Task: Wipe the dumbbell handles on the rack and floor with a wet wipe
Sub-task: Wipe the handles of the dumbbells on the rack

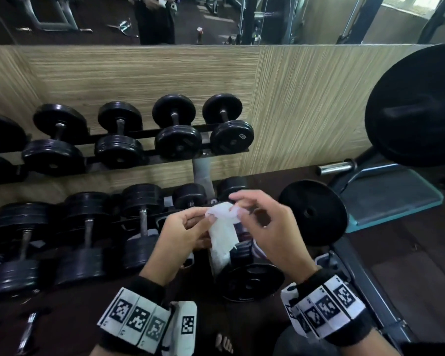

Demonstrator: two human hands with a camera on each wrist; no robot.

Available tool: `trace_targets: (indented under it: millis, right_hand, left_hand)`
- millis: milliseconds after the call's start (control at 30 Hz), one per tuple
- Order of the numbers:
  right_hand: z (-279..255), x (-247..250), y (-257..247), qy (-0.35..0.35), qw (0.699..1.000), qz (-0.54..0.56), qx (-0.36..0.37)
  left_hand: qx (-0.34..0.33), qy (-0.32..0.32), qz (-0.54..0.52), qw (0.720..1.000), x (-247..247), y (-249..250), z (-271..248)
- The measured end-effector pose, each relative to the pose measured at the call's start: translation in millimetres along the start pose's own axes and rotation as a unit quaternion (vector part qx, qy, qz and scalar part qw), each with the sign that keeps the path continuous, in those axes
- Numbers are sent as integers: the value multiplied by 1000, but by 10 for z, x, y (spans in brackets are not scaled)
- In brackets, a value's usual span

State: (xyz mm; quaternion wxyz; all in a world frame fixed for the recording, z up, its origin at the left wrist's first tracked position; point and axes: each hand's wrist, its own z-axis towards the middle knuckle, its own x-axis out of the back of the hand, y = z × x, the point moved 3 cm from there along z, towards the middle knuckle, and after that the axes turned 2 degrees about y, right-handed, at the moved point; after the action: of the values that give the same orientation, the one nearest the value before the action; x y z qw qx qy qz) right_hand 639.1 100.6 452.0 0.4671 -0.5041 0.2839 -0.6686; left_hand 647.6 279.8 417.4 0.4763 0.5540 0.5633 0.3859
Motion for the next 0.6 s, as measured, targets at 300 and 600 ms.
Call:
trace_targets:
  millis: [300, 600]
  right_hand:
    - [830, 155, 511, -5, 997, 47, -57]
    - [1395, -270, 732, -40, 989, 68, -128]
  left_hand:
    - [-15, -34, 47, 998, -155, 100, 625]
    - [-47, -13, 96, 994, 215, 169, 1300]
